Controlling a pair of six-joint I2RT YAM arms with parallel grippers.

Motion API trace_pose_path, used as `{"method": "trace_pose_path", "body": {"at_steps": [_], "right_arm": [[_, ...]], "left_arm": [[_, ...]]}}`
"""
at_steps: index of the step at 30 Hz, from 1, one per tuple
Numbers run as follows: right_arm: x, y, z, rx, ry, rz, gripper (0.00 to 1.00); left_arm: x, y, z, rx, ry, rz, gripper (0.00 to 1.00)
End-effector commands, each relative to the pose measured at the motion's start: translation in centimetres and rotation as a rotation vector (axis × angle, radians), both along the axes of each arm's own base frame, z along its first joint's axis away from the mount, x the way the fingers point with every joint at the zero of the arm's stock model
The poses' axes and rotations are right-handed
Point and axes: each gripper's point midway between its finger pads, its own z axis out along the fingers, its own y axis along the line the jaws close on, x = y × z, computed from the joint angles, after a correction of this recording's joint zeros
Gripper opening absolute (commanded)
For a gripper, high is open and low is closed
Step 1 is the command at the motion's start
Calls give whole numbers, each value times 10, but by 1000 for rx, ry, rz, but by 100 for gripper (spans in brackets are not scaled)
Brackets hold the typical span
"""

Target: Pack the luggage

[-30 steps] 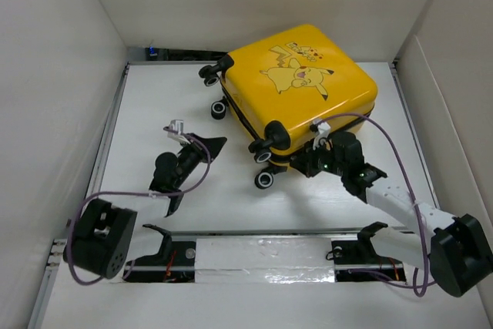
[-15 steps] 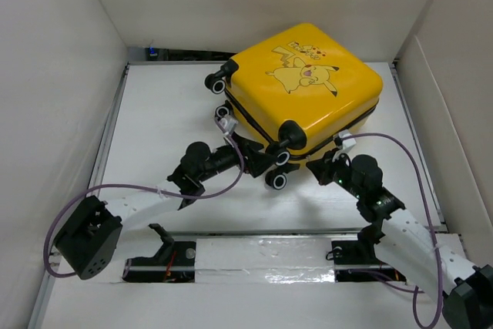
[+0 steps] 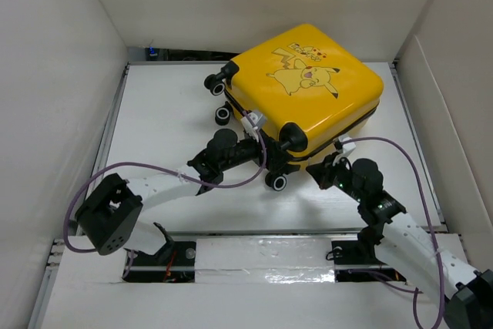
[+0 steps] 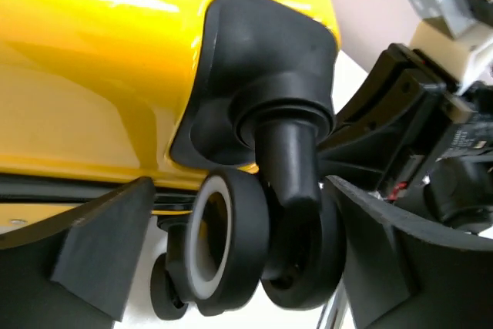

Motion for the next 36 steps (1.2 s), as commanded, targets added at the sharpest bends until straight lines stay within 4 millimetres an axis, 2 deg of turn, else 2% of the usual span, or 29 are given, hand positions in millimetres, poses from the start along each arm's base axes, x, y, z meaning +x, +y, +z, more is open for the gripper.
{"method": "trace_pose_path", "body": {"at_steps": [1,3,4,6,7,9,10,14,15,16,17,18,19,20,23,24,25,26,27,28,29,30,31,32,33,34,35,36], "right_arm": [[-15,25,19,85,-53,108,0],[-20,32,12,87,-29,115,0],[-21,36,13,96,-34,122,0],[-21,43,11,87,-20,111,0],[-29,53,12,89,-19,147,0],[-30,64,18,102,-28,144,0],[-38,76,26,126,-47,182,0],[-44,102,37,184,-80,201,0],[-39,104,39,198,-84,165,0],[-34,105,28,184,-73,144,0],[-31,111,40,237,-103,137,0],[-25,108,42,266,-108,90,0],[-20,106,64,354,-175,65,0],[-17,104,55,355,-175,47,0],[-5,111,81,387,-239,19,0],[-1,111,82,386,-236,-7,0],[0,111,82,394,-248,-20,0],[0,109,98,462,-298,-37,0],[4,105,82,439,-295,-68,0],[4,102,81,457,-300,-76,0],[2,96,82,487,-307,-87,0],[0,92,73,475,-286,-95,0],[-6,84,73,496,-267,-95,0],[-7,83,48,399,-206,-97,0],[-11,81,39,364,-171,-91,0],[-14,74,53,387,-177,-95,0],[-18,69,41,337,-151,-93,0],[-20,66,42,332,-149,-90,0]], "left_arm": [[3,-16,26,-39,-76,-29,86],[4,-21,26,-41,-77,-43,66],[2,-29,28,-46,-79,-66,46],[-1,-36,28,-47,-70,-88,29],[-3,-43,33,-77,-65,-98,13],[-6,-53,41,-126,-60,-145,3],[-8,-57,43,-151,-30,-160,1],[-24,-73,59,-254,29,-284,0],[-30,-76,62,-276,42,-309,0],[-33,-77,67,-311,35,-324,0],[-39,-76,72,-341,71,-351,0],[-43,-76,76,-356,68,-371,0],[-45,-74,80,-368,72,-373,0],[-53,-74,86,-390,71,-396,0],[-72,-84,92,-368,112,-489,0],[-79,-85,95,-371,120,-515,0],[-85,-86,97,-375,121,-530,3],[-95,-89,98,-373,122,-555,10],[-96,-89,98,-367,116,-554,22],[-101,-87,98,-350,98,-560,50],[-99,-85,96,-337,88,-535,65],[-92,-80,96,-323,73,-497,78],[-90,-66,91,-282,78,-447,98],[-72,-60,87,-244,16,-331,99],[-56,-48,85,-209,-8,-227,99],[-46,-27,80,-159,-9,-120,99],[-18,-7,79,-135,-34,61,99],[-5,10,82,-134,-32,157,99]]}}
